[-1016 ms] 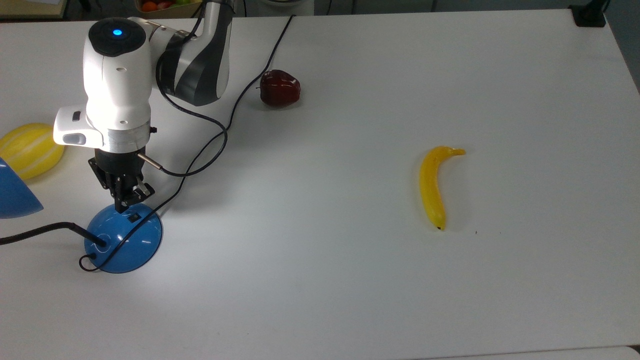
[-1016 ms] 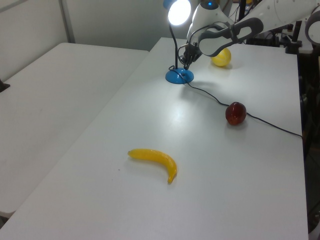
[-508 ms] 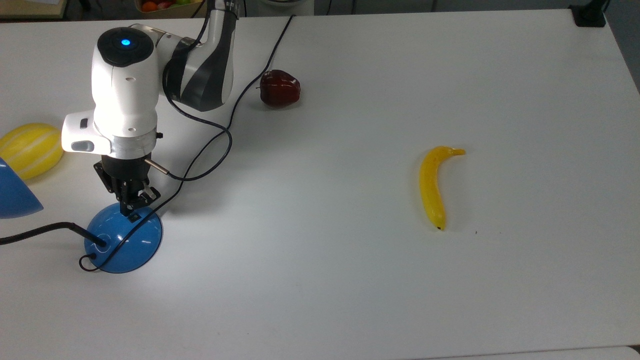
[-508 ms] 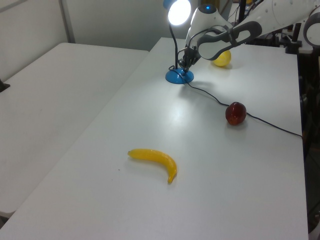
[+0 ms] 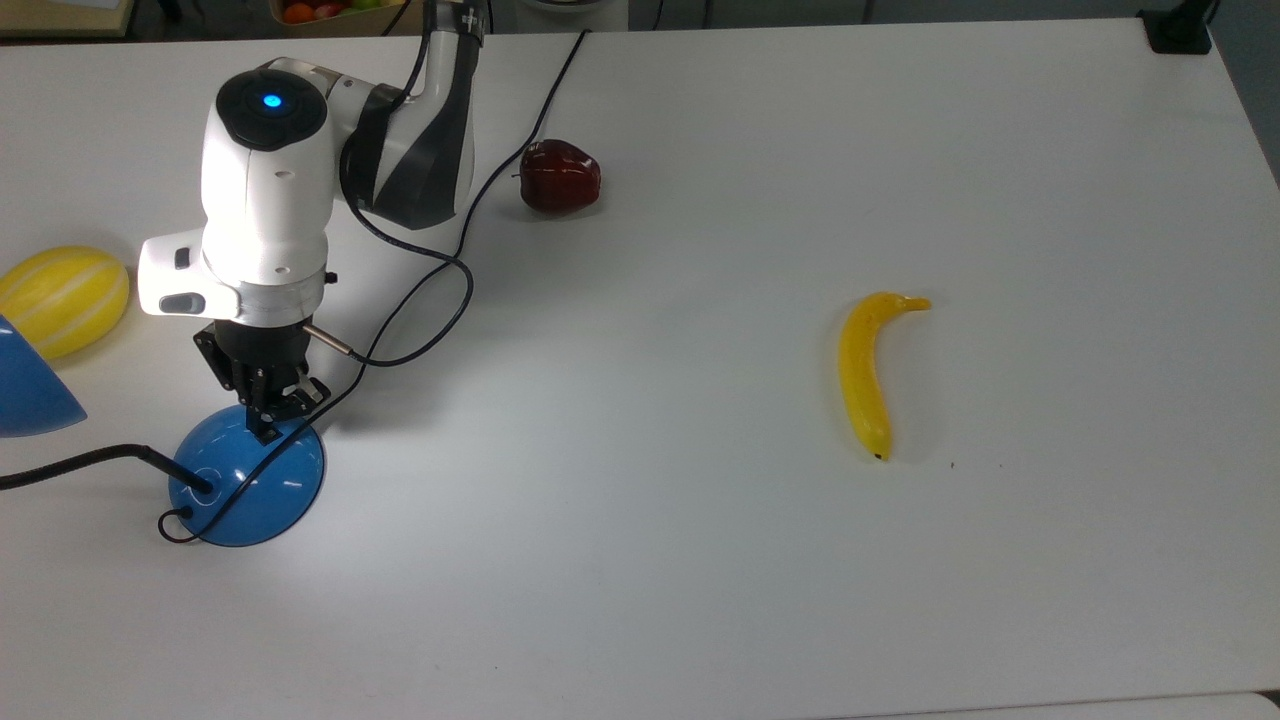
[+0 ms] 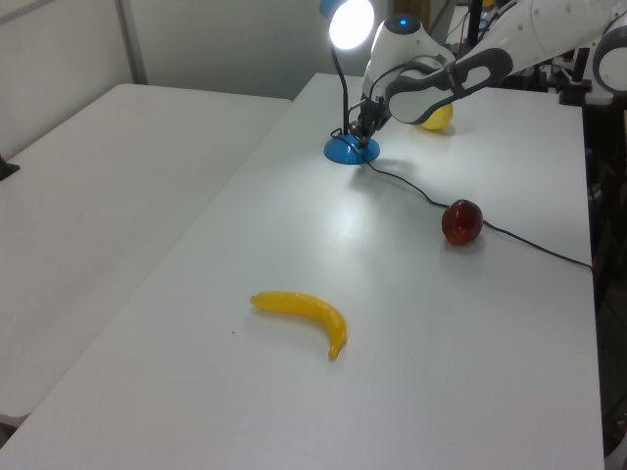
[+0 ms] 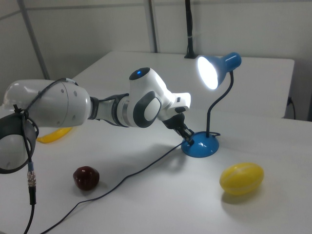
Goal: Turn off lamp
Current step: 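Press the switch on the blue lamp base with the gripper fingertips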
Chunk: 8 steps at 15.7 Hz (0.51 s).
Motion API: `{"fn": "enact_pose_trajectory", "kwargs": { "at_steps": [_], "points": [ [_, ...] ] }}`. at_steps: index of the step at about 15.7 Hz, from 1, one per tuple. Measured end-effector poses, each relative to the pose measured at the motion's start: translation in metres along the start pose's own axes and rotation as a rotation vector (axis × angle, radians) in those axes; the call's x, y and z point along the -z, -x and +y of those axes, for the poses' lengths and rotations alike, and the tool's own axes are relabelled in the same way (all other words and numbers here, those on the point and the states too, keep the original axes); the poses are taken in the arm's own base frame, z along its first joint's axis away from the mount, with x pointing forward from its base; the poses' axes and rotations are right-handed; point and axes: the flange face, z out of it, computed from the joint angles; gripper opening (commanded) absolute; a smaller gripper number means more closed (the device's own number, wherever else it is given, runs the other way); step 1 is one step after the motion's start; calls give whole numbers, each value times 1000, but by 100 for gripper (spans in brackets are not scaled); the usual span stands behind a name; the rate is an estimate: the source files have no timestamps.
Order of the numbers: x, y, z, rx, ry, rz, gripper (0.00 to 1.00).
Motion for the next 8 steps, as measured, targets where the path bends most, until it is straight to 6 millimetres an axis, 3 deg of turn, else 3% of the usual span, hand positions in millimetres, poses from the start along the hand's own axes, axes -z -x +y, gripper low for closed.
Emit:
{"fn": "enact_pose_trajectory", "kwargs": {
  "at_steps": [8],
  "points": [
    [0, 5, -10, 98, 53, 18, 0]
  ]
}}
